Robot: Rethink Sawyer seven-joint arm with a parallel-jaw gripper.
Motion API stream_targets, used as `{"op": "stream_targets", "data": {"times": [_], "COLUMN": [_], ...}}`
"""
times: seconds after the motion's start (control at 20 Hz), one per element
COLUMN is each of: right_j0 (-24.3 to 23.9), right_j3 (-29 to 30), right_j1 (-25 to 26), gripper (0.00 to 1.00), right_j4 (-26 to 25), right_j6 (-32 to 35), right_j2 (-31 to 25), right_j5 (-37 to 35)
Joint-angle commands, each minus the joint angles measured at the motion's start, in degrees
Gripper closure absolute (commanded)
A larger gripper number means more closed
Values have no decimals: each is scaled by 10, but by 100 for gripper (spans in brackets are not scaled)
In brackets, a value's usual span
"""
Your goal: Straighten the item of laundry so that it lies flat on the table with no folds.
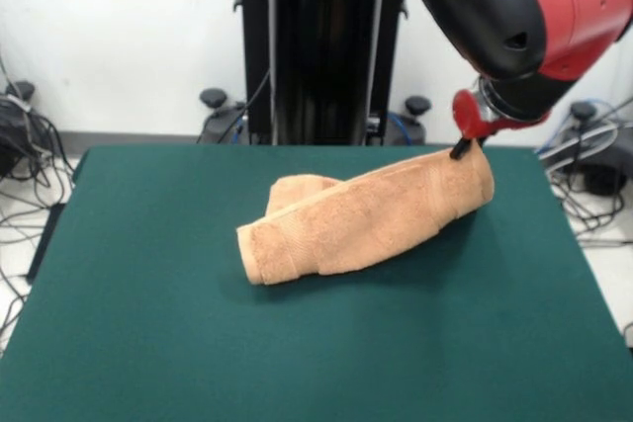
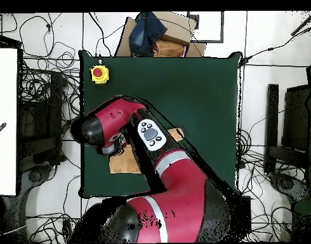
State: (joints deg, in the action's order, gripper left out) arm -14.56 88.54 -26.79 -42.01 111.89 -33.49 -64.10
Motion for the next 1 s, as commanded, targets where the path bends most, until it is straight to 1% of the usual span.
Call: {"op": "stream_targets", "data": {"times": [0.05,0.3,0.4,0.6,0.65,0.85,1.0], "right_j0": [4,5,3,1,0,-18,-19], "right_j3": [17,15,17,15,15,35,43], "right_j1": [1,1,-1,1,2,-9,-16], "gripper": [0,0,0,0,0,0,0], "right_j4": [0,1,-3,0,-5,-1,1], "right_j6": [-81,-81,-80,-84,-81,-95,-94], "right_j2": [0,0,-2,-1,-4,-12,-16], "right_j5": [-6,-8,4,-3,14,26,31]}}
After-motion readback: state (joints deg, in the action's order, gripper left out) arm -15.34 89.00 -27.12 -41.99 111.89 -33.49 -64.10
